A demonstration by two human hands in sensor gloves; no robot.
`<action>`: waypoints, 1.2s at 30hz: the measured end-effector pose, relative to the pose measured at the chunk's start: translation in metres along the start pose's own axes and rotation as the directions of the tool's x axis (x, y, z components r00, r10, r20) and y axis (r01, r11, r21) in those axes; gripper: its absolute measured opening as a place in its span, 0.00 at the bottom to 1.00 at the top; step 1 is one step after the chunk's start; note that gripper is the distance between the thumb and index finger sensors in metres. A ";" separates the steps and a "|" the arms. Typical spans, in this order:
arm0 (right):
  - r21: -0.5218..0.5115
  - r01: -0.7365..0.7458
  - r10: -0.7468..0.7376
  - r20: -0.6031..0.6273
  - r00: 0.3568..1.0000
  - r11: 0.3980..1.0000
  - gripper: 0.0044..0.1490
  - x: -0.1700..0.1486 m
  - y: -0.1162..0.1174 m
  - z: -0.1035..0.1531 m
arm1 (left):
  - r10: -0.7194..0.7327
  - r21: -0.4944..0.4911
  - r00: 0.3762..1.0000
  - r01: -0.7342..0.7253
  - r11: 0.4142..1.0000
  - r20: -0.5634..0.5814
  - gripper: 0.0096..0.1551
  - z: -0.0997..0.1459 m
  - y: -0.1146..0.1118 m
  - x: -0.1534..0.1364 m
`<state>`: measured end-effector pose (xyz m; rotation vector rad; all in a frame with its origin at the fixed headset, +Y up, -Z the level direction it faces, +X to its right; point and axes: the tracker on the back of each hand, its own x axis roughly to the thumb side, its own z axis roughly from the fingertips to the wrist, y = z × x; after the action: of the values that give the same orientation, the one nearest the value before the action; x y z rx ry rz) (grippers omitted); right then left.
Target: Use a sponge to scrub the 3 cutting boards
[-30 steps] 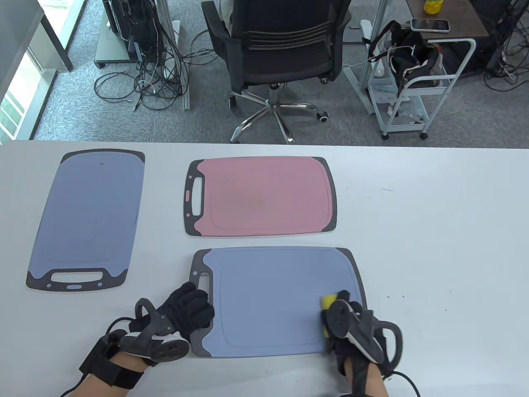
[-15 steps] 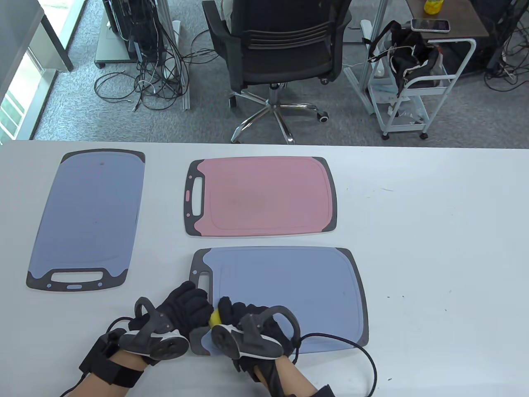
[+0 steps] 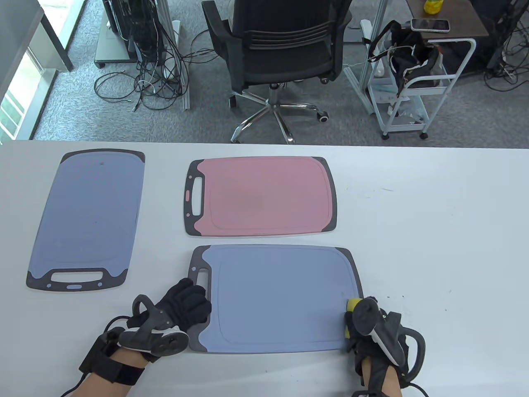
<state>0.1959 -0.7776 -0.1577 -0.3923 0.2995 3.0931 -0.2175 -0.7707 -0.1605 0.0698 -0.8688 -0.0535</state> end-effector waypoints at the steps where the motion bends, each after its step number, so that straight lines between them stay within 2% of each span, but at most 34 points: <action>1: -0.025 -0.061 0.062 0.041 0.997 0.998 0.47 0.012 -0.002 0.001 | 0.002 -0.001 1.000 -0.002 1.000 -0.003 0.24 0.000 0.000 0.000; 2: -0.032 -0.066 0.070 0.154 0.986 0.997 0.47 0.031 -0.005 0.003 | 0.003 0.001 1.000 -0.003 1.000 -0.002 0.24 0.000 0.000 0.000; 4: -0.046 -0.021 0.034 0.305 0.952 0.999 0.47 0.078 -0.009 0.013 | -0.002 0.003 1.000 0.002 1.000 -0.001 0.24 0.000 0.000 0.000; 5: -0.042 -0.004 0.021 0.413 0.911 0.999 0.47 0.109 -0.012 0.022 | -0.001 0.003 1.000 0.001 1.000 -0.003 0.24 0.000 0.000 0.000; 6: -0.045 0.002 0.020 0.468 0.884 0.999 0.47 0.130 -0.014 0.030 | 0.000 0.004 1.000 0.000 1.000 -0.004 0.24 0.000 0.000 0.000; 7: -0.060 -0.009 0.042 0.562 0.826 0.998 0.47 0.161 -0.016 0.043 | 0.003 0.006 1.000 -0.003 1.000 -0.006 0.24 0.001 0.000 -0.001; 8: -0.072 -0.019 0.059 0.608 0.792 0.997 0.47 0.176 -0.017 0.050 | 0.003 0.010 1.000 -0.003 1.000 -0.008 0.24 0.001 0.000 -0.001; 10: -0.123 -0.035 0.114 0.732 0.672 0.992 0.47 0.219 -0.020 0.076 | -0.009 0.021 1.000 0.009 1.000 -0.013 0.24 0.004 0.001 -0.002; 12: -0.152 -0.045 0.145 0.750 0.646 0.987 0.47 0.232 -0.020 0.084 | -0.014 0.024 1.000 0.014 1.000 -0.017 0.24 0.006 0.001 -0.004; 15: -0.150 -0.016 0.119 0.708 0.696 0.989 0.47 0.215 -0.017 0.074 | -0.010 0.018 1.000 0.011 1.000 -0.020 0.24 0.008 0.001 -0.007; 18: -0.114 -0.056 0.110 0.557 0.823 0.992 0.47 0.164 -0.014 0.047 | -0.013 0.016 1.000 0.014 1.000 -0.020 0.24 0.007 0.001 -0.007; 20: -0.071 -0.053 0.076 0.380 0.922 0.996 0.47 0.106 -0.009 0.025 | -0.011 0.016 1.000 0.011 1.000 -0.019 0.24 0.007 0.000 -0.007; 22: -0.043 -0.002 0.010 0.197 0.980 0.999 0.47 0.048 -0.002 0.011 | -0.002 0.013 1.000 0.002 1.000 -0.018 0.24 0.007 0.000 -0.008; 24: -0.022 0.027 -0.026 0.037 0.999 0.999 0.47 0.008 0.003 0.004 | 0.002 0.012 1.000 -0.002 1.000 -0.018 0.24 0.007 0.000 -0.008; 26: 0.005 0.056 -0.056 -0.037 0.998 0.998 0.47 -0.013 0.005 0.003 | -0.004 0.012 1.000 0.004 1.000 -0.016 0.24 0.007 0.000 -0.007; 28: -0.009 0.073 -0.073 -0.015 0.997 0.997 0.47 -0.005 0.004 0.004 | -0.007 0.013 1.000 0.007 1.000 -0.014 0.24 0.007 0.000 -0.007; 29: -0.030 0.014 -0.013 0.033 0.999 0.999 0.47 0.009 0.002 0.005 | 0.002 0.011 1.000 -0.002 1.000 -0.015 0.24 0.006 0.000 -0.008; 30: -0.054 -0.046 0.051 0.105 0.993 0.998 0.47 0.027 -0.002 0.008 | 0.010 0.009 1.000 -0.010 1.000 -0.015 0.24 0.006 0.000 -0.009; 33: -0.049 0.012 0.006 0.345 0.939 0.999 0.47 0.093 -0.008 0.024 | 0.003 0.011 1.000 -0.002 1.000 -0.015 0.24 0.006 0.000 -0.008; 34: -0.042 0.026 -0.003 0.480 0.877 0.999 0.47 0.136 -0.012 0.039 | 0.001 0.012 1.000 -0.001 1.000 -0.015 0.24 0.006 0.000 -0.008; 35: -0.046 0.011 0.016 0.542 0.840 0.999 0.47 0.158 -0.013 0.049 | 0.001 0.011 1.000 -0.001 1.000 -0.015 0.24 0.006 0.000 -0.008; 36: -0.075 -0.020 0.062 0.631 0.773 0.997 0.47 0.188 -0.016 0.063 | 0.003 0.010 1.000 -0.003 1.000 -0.015 0.24 0.006 0.000 -0.009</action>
<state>-0.0012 -0.7528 -0.1474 0.6741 0.1864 3.0401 -0.2280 -0.7707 -0.1632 0.0783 -0.8540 -0.0453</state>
